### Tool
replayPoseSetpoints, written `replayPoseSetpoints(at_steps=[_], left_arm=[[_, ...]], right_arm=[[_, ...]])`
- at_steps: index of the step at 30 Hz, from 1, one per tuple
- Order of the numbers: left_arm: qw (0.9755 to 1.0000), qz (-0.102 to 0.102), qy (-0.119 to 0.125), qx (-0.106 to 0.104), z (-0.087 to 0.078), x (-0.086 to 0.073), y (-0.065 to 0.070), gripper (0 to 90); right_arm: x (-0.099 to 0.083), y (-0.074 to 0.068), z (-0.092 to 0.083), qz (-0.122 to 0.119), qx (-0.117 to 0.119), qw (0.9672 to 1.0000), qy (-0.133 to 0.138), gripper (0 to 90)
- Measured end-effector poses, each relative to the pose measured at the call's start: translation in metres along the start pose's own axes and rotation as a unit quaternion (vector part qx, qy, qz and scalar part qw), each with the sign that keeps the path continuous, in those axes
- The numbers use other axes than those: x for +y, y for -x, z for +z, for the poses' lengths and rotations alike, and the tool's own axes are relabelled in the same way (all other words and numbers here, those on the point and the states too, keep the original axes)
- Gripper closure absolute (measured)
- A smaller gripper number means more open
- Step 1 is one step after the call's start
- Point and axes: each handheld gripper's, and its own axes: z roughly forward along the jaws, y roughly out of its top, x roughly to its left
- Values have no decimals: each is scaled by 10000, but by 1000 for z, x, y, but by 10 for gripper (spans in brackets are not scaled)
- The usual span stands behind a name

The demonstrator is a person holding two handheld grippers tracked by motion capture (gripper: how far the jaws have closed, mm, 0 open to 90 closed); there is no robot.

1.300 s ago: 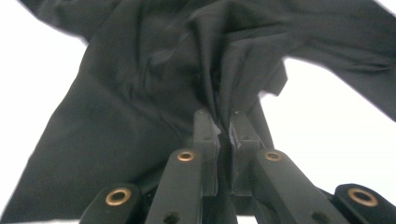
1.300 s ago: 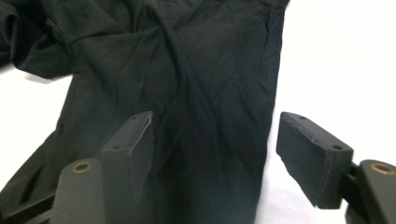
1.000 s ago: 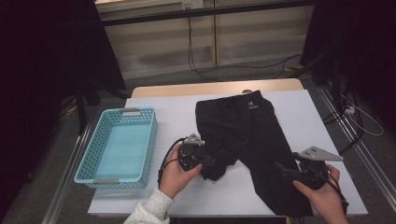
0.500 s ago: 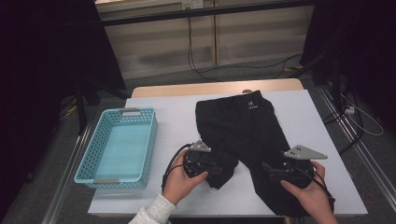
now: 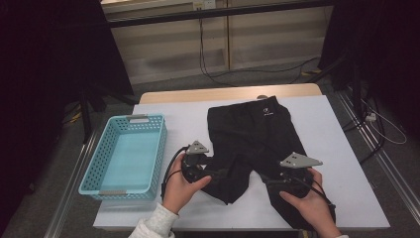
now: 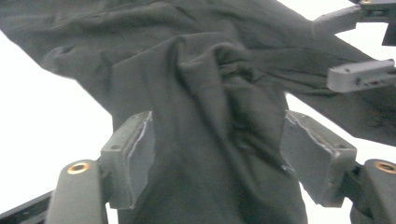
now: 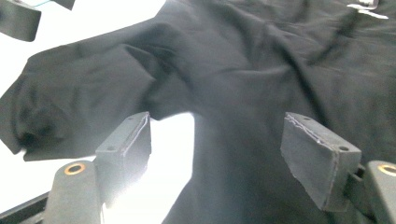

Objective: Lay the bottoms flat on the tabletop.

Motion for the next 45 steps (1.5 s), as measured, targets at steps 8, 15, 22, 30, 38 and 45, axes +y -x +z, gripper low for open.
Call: replayPoseSetpoints(at_steps=[8, 15, 22, 30, 38, 45], left_arm=[[9996, -60, 40, 290, -5, -7, -8, 230], [9992, -124, -17, 382, -5, -13, -15, 223], [9995, -105, 5, 313, -3, -13, -14, 223], [9996, -55, 10, 281, 3, -15, -13, 227], [9995, -114, 9, 294, 3, -16, -17, 230], [9996, -192, -123, 137, 14, -22, -13, 280]], right_arm=[[10, -27, 25, -263, 480, 9981, -273, 310], [12, -42, 48, -311, 704, 9956, -539, 404], [12, -47, 58, -162, 1041, 9926, -608, 878], [15, -31, 44, 12, 1139, 9931, -288, 900], [16, -6, 27, 246, 890, 9957, -23, 900], [9, 4, 21, 337, 626, 9975, 29, 900]])
